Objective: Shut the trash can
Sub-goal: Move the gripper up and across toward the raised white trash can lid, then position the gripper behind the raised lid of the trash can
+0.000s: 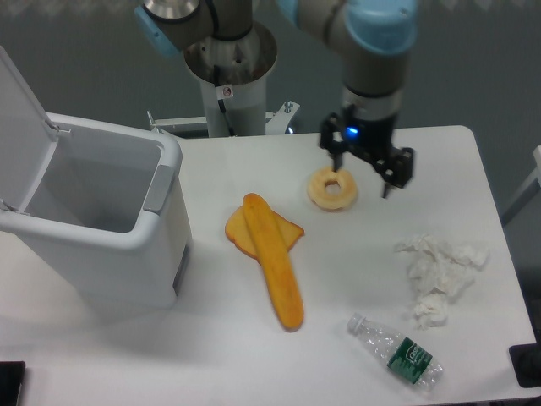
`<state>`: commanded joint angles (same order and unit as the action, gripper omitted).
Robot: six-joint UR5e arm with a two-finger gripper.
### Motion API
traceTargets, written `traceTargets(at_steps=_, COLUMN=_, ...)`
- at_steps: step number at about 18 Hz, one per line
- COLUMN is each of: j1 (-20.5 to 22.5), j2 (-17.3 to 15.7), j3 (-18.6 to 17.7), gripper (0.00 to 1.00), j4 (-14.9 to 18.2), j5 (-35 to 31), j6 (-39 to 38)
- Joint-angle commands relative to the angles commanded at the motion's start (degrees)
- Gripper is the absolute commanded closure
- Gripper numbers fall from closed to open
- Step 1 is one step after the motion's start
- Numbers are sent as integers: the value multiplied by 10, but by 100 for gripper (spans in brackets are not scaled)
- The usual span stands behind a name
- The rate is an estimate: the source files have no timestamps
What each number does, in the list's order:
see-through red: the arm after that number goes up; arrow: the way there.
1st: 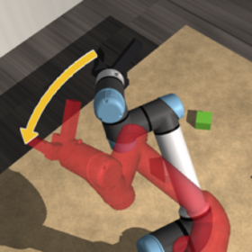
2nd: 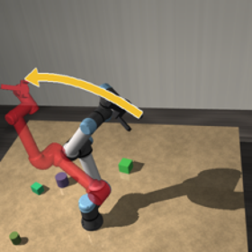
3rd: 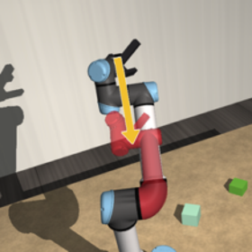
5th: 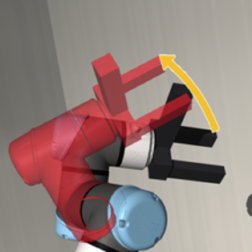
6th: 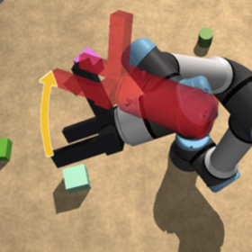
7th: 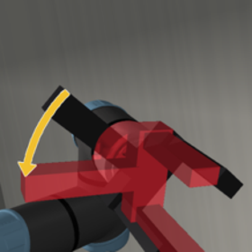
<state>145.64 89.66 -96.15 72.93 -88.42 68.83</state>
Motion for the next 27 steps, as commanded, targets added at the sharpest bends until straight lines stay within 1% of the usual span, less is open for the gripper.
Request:
traceTargets(at_steps=2, j1=-14, j2=-17, j3=0, gripper=0, j4=27, j5=1, j6=-30)
traceTargets(at_steps=3, j1=-33, j2=-26, j3=0, gripper=0, j4=43, j5=3, j6=-36)
traceTargets(at_steps=4, j1=-49, j2=-34, j3=-1, gripper=0, j4=65, j5=5, j6=-38)
traceTargets(at_steps=6, j1=-62, j2=-62, j3=-3, gripper=0, j4=106, j5=13, j6=-49)
traceTargets(at_steps=8, j1=-75, j2=-84, j3=-4, gripper=0, j4=128, j5=44, j6=-75)
traceTargets(at_steps=11, j1=-110, j2=-108, j3=-4, gripper=0, j4=150, j5=67, j6=-105)
traceTargets(at_steps=12, j1=-122, j2=-113, j3=-4, gripper=0, j4=153, j5=73, j6=-120)
traceTargets(at_steps=14, j1=-163, j2=-121, j3=-4, gripper=0, j4=154, j5=91, j6=-178)
traceTargets(at_steps=16, j1=-192, j2=-124, j3=-3, gripper=0, j4=150, j5=124, j6=-234)
traceTargets(at_steps=17, j1=-199, j2=-126, j3=-2, gripper=0, j4=149, j5=134, j6=-251)
traceTargets(at_steps=21, j1=-223, j2=-128, j3=10, gripper=0, j4=148, j5=176, j6=-294)
traceTargets(at_steps=24, j1=-250, j2=-128, j3=10, gripper=0, j4=148, j5=178, j6=-317)
traceTargets(at_steps=27, j1=-274, j2=-127, j3=10, gripper=0, j4=143, j5=195, j6=-339)
